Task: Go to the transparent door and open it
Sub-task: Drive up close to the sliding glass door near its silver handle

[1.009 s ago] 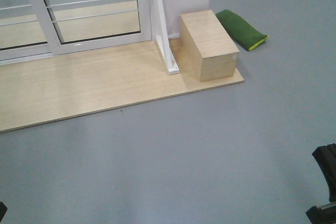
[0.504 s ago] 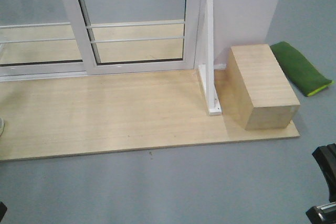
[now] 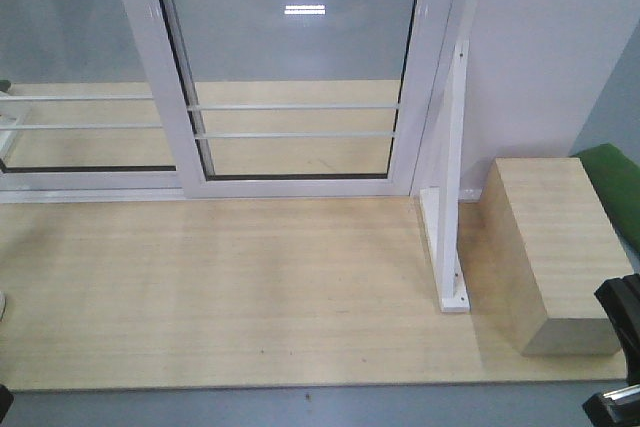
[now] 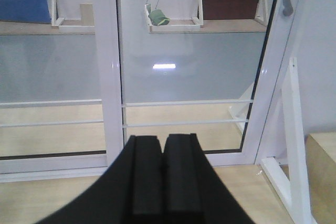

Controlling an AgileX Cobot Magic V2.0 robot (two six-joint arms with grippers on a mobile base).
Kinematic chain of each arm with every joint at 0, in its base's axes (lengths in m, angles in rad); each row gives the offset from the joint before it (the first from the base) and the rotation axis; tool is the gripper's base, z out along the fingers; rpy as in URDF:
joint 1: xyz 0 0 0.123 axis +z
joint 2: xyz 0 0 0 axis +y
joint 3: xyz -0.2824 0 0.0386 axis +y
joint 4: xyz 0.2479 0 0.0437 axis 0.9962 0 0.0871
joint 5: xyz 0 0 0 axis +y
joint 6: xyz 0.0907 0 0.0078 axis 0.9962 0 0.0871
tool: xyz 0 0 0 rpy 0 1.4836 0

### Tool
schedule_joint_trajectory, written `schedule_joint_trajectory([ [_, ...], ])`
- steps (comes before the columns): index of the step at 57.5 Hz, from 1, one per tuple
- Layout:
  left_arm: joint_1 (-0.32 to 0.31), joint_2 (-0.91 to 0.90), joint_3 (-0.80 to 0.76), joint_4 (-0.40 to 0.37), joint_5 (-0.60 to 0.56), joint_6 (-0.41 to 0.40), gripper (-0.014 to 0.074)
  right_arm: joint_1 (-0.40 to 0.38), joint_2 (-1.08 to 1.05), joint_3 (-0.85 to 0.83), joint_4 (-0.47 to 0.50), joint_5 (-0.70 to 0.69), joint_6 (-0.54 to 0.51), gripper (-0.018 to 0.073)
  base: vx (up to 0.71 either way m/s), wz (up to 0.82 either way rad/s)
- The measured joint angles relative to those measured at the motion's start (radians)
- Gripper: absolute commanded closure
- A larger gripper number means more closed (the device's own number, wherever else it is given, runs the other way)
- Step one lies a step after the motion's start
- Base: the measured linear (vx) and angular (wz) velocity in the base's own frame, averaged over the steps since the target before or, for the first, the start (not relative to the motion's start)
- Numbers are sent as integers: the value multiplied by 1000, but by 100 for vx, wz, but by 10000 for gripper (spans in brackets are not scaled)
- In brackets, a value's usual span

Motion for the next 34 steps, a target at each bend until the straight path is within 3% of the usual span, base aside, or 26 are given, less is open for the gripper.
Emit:
schedule_joint_trajectory([
  [34,0,0,0,0,0,0,603,0,0,0,0,0,0,564,46,0],
])
